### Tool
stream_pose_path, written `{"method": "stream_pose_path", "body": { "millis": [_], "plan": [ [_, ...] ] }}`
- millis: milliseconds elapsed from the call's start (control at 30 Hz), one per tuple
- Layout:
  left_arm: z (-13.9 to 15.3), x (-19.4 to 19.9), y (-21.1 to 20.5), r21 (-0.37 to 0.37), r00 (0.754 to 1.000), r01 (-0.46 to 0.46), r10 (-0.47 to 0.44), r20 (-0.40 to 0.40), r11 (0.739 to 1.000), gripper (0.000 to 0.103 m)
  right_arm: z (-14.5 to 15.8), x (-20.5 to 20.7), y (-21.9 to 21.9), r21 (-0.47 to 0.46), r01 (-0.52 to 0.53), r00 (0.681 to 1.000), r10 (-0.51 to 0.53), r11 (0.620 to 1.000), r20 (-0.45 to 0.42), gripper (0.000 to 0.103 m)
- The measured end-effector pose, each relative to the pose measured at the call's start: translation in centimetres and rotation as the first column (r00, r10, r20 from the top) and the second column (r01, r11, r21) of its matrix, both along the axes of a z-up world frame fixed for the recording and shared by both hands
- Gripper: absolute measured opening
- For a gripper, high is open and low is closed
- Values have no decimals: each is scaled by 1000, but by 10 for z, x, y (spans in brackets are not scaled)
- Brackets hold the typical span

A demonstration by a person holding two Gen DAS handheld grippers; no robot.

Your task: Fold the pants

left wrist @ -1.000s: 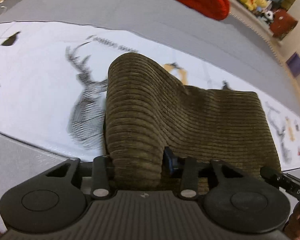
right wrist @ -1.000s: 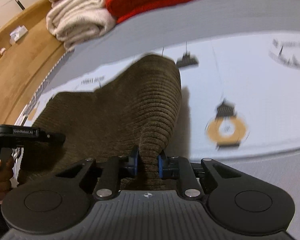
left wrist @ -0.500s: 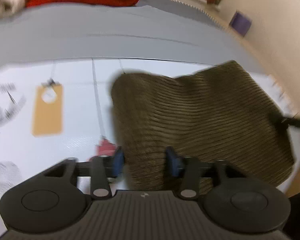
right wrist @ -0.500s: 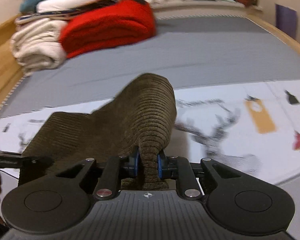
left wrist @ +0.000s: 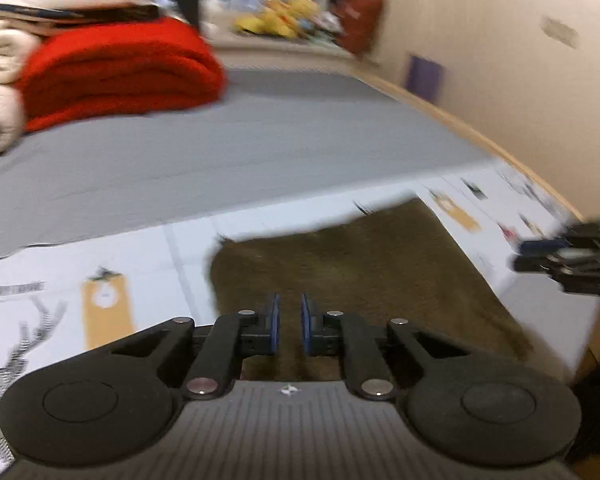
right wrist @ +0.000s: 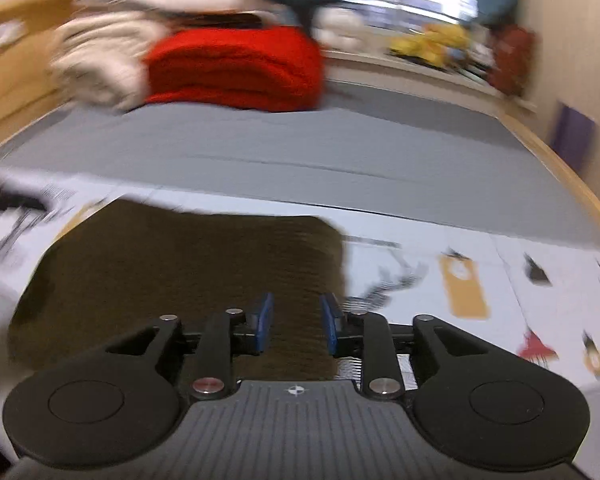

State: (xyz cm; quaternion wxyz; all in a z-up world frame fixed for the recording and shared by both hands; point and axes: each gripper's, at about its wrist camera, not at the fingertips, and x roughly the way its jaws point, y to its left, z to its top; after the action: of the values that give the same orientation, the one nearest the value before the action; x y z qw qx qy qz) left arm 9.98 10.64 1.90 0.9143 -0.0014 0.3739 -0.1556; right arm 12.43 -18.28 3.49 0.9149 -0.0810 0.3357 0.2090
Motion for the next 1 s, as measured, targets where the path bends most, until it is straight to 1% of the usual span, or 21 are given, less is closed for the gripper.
{"method": "stream_pose_path", "body": {
  "millis": [33,67,100,133,167,233,267,333,367,433,500,533,567,600,633,667,733,800,833,900,1000],
  "plan": [
    [-11,4,-5,35,998,23,-21,-67,999,12,-3,0,4,-6,-25,999,25,1000,-20,30],
    [-30,10,-8,115,986,17,2,-164,993,11,-9,0,10,-18,-57,997,56,998,-49,30],
    [-45,15,-8,173,973,3,37,-226,985,11,-13,1,14,-33,-83,994,80,996,-74,30],
    [-55,18,-6,213,960,-16,74,-269,977,11,-18,2,19,-56,-108,990,102,993,-98,30],
    [-60,20,-4,234,952,-34,103,-288,972,11,-22,4,22,-82,-127,986,117,988,-122,30],
    [-55,21,0,224,956,-51,112,-270,973,11,-29,9,27,-116,-145,980,126,983,-156,31],
    [-48,21,2,206,963,-64,115,-243,976,11,-32,11,27,-128,-146,978,124,981,-166,31],
    [-34,17,5,159,975,-75,106,-195,984,11,-34,11,27,-137,-143,974,114,980,-197,31],
    [-27,15,5,120,981,-67,87,-173,990,11,-38,13,27,-145,-146,968,111,979,-226,31],
    [-20,12,0,54,990,-15,23,-139,998,11,-51,14,31,-206,-159,954,96,966,-285,30],
    [-25,6,-5,5,983,85,-83,-161,996,12,-55,11,33,-234,-191,951,120,953,-286,30],
    [-33,6,-12,17,970,135,-129,-205,991,13,-55,10,36,-235,-201,949,130,951,-287,30],
    [-45,6,-20,67,956,165,-143,-256,984,13,-55,12,35,-228,-203,946,130,952,-297,30],
    [-56,4,-28,133,946,193,-148,-287,972,14,-54,16,33,-209,-195,941,122,958,-316,30],
    [-59,2,-33,174,945,213,-157,-287,961,14,-52,21,30,-184,-183,937,114,966,-330,30],
    [-56,3,-33,170,948,209,-156,-279,963,14,-48,26,26,-152,-159,937,101,975,-335,31],
    [-47,6,-23,95,958,153,-124,-259,984,14,-37,34,16,-112,-86,957,51,990,-286,33],
    [-35,10,-12,54,975,98,-85,-204,994,15,-26,45,9,-55,-3,972,-10,999,-234,35],
    [-28,10,-10,41,982,72,-64,-176,997,16,-22,53,6,-17,49,975,-51,999,-216,39],
    [-22,14,-3,21,990,10,-7,-141,1000,16,-15,71,0,55,155,971,-142,986,-191,42],
    [-16,16,-4,50,992,-54,60,-111,997,17,-14,96,-2,127,282,947,-255,951,-194,43]
  ]
}}
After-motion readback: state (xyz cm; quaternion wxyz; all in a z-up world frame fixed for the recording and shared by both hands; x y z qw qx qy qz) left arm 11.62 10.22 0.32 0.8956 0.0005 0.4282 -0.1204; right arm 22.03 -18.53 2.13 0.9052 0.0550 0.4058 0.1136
